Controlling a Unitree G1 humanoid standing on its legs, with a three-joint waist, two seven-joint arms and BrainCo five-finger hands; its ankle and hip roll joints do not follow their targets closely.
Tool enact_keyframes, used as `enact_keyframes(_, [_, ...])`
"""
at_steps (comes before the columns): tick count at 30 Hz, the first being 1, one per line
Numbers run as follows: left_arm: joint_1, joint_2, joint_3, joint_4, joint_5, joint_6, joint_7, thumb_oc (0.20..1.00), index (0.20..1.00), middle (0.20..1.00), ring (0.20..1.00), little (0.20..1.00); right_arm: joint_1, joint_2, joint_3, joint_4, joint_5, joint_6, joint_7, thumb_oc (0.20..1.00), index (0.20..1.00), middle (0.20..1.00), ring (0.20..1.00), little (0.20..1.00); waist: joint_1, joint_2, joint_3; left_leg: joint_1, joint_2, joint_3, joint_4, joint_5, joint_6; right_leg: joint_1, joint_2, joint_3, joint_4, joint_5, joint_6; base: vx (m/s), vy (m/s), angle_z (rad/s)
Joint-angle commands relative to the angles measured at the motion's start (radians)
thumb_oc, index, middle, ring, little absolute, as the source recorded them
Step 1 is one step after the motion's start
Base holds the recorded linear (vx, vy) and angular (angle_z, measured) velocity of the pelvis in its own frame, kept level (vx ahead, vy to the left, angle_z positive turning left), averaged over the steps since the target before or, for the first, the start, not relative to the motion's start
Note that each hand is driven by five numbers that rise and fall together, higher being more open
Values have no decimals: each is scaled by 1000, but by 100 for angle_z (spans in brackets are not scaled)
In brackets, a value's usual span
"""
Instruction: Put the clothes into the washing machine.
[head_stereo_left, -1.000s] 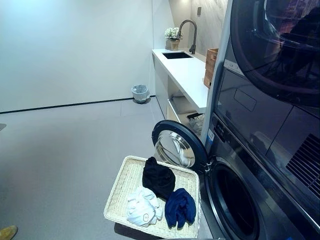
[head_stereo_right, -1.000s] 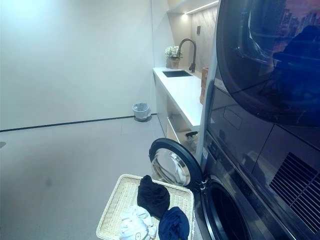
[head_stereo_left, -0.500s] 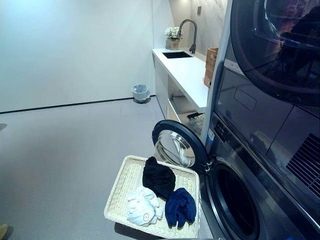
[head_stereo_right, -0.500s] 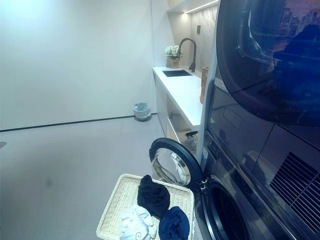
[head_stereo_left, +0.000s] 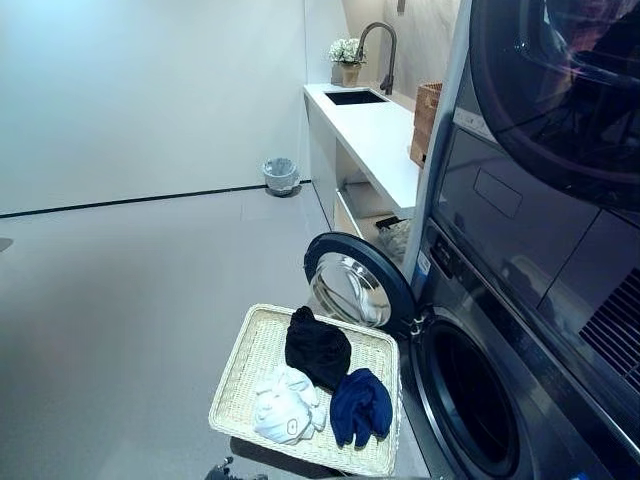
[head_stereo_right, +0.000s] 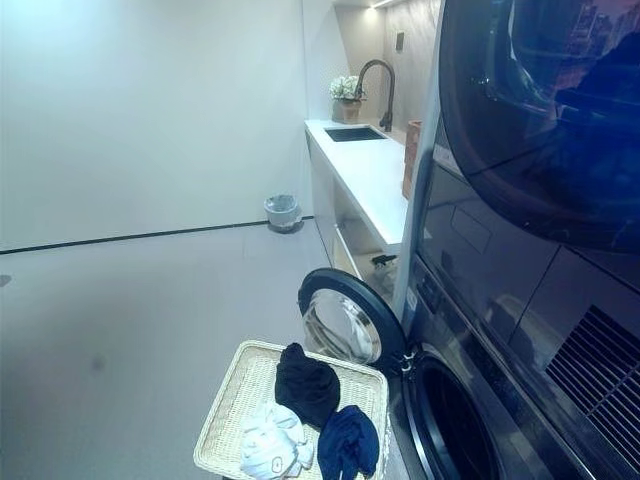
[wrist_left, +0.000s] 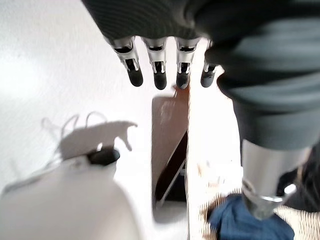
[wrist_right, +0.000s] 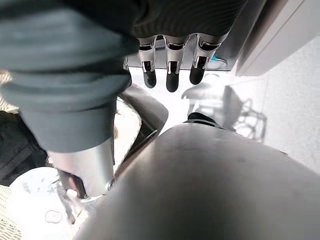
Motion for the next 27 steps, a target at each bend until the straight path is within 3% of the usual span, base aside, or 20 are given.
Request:
enact_keyframes(1, [-162, 15, -52, 0, 121, -42, 208, 1000, 1000, 1000, 1000, 1000, -122, 1, 72, 23, 36, -8, 3, 1000, 1000, 1000, 1000, 1000, -5, -23, 89, 12, -115, 68, 39, -117, 82, -39, 4, 45, 73, -57, 50, -29, 74, -3])
enact_keyframes(4, [-230, 31, -91, -10, 133, -19, 284, 1000, 1000, 1000, 1000, 1000, -164, -19, 98, 11, 57, -10, 0, 1000, 1000, 1000, 1000, 1000, -18, -19, 131, -34, -112, 73, 63, -116, 86, -95, 3, 72, 99, -53, 47, -69, 75, -9])
enact_keyframes(8, [-286, 43, -109, -15, 149, 4, 310, 1000, 1000, 1000, 1000, 1000, -202, -29, 110, 4, 70, -19, -2, 1000, 1000, 1000, 1000, 1000, -31, -18, 168, -76, -111, 75, 85, -115, 90, -144, 6, 104, 121, -49, 46, -80, 51, -14])
enact_keyframes(13, [-446, 64, -151, -28, 124, 63, 372, 1000, 1000, 1000, 1000, 1000, -312, -38, 150, -37, 91, -15, -13, 1000, 1000, 1000, 1000, 1000, -73, -8, 279, -179, -111, 85, 127, -104, 95, -274, 10, 170, 196, -43, 51, -92, 92, -21])
enact_keyframes(22, [-620, 106, -152, -10, 72, 90, 377, 1000, 1000, 1000, 1000, 1000, -413, -42, 195, -70, 122, -6, -33, 1000, 1000, 1000, 1000, 1000, -97, -17, 382, -337, -125, 94, 237, -111, 93, -428, 2, 211, 261, -22, 48, -49, 54, -11])
enact_keyframes(27, [-753, 151, -164, 42, 51, 155, 326, 1000, 1000, 1000, 1000, 1000, -484, -48, 222, -87, 158, -17, -59, 1000, 1000, 1000, 1000, 1000, -116, -46, 435, -461, -133, 119, 348, -142, 90, -535, 5, 229, 277, 2, 44, -25, 32, -10])
